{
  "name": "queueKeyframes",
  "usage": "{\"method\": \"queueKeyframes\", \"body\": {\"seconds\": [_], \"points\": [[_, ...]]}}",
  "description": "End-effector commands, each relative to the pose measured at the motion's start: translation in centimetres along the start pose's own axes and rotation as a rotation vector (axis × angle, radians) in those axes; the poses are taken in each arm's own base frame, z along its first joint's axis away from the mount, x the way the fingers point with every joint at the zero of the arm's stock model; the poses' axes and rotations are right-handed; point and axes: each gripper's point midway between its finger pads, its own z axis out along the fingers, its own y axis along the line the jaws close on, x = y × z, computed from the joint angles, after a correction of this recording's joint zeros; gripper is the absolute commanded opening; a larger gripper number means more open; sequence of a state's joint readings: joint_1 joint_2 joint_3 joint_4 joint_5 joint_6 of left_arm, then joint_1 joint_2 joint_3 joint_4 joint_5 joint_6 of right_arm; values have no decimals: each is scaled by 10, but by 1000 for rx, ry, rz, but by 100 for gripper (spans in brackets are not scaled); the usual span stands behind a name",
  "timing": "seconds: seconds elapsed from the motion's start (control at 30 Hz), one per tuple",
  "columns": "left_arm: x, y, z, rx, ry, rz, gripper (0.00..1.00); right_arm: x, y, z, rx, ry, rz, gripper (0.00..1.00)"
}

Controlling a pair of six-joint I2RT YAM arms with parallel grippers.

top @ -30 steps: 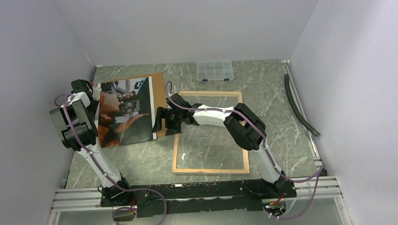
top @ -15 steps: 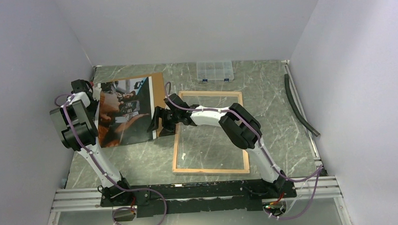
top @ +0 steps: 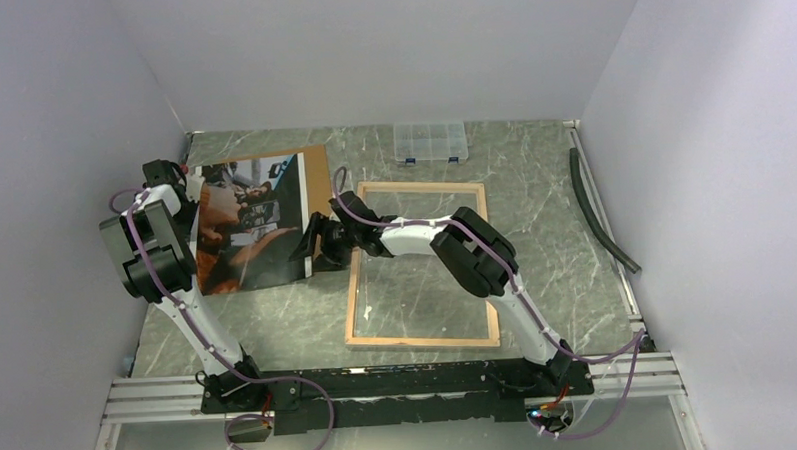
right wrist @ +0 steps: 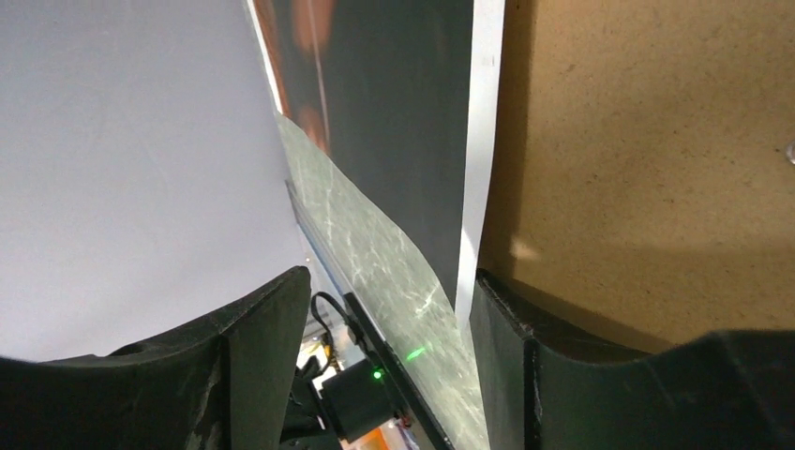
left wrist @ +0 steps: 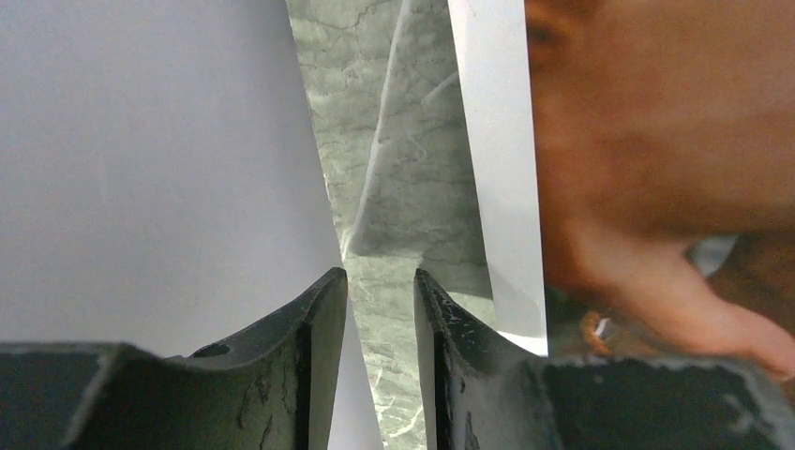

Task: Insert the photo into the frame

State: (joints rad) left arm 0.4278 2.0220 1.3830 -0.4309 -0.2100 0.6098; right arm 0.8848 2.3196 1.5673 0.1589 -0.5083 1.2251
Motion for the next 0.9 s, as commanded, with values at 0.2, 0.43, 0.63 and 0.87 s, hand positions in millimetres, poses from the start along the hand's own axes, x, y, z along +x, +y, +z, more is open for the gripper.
{"method": "queueKeyframes", "body": {"seconds": [0.2,0.43,0.63,0.87], "points": [[9,-27,-7,127,14,4,39,-10,34,3,-127,-35,-19,43],[2,-27,-24,174,-2,-22,40,-19,27,-2,-67,-74,-74,15],[-19,-9,-58,217,-60,-88,46,-37,51,-40,-4,-177,-239,0],[-42,9,-104,224,-144,-119,49,-40,79,-116,103,-269,-421,0]]}}
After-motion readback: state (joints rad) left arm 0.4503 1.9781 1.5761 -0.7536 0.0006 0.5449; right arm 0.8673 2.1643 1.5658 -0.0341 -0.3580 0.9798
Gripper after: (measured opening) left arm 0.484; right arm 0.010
